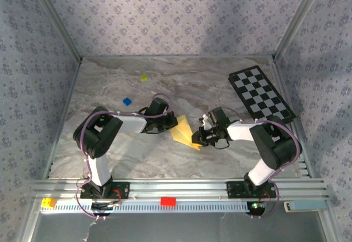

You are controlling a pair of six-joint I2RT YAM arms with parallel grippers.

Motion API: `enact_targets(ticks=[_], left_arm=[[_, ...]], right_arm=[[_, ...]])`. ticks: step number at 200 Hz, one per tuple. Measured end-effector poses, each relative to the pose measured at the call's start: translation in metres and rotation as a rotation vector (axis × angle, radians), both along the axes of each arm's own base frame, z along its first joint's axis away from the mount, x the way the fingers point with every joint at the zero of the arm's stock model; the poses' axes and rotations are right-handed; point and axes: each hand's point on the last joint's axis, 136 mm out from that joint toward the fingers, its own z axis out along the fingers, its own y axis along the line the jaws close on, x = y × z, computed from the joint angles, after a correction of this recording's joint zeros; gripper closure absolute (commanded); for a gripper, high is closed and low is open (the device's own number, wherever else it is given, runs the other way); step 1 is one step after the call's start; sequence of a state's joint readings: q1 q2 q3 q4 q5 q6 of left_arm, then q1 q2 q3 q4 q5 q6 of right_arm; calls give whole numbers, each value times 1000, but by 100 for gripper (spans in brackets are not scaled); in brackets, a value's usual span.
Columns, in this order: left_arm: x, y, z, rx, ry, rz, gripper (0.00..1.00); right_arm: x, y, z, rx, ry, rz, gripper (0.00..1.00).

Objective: Fold a paper plane with a square sheet of paper (pick it up from the middle)
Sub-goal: Fourth fold the wing at the center of the table, then turn over the paper at the center of the table.

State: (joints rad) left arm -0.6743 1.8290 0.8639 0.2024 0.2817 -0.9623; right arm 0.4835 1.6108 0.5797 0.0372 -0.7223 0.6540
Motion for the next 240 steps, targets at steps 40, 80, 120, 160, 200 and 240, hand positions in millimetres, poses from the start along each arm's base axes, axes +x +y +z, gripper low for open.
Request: enact_targets(ticks=[40,80,120,160,200,240], left_arm=[[0,0,0,0,0,-1,100],[0,0,0,-3,1,-1,100],[-2,-1,-1,-7,11,-2,100],[-3,-1,0,-3,24,-5,100],[-4,0,0,7,35,-7,100],[-4,-1,0,6,36,-9,100]], right_arm=[[-3,-7,11,-29,-6,-20,89],[13,-19,34,-105,-20,-132,89],[19,-33,68,-136,-64,-244,88],[19,-42,73,-151,-57,-288,87],[22,-47,74,-171,-60,-296,86],[23,-57,85,-178,-178,-305,70]])
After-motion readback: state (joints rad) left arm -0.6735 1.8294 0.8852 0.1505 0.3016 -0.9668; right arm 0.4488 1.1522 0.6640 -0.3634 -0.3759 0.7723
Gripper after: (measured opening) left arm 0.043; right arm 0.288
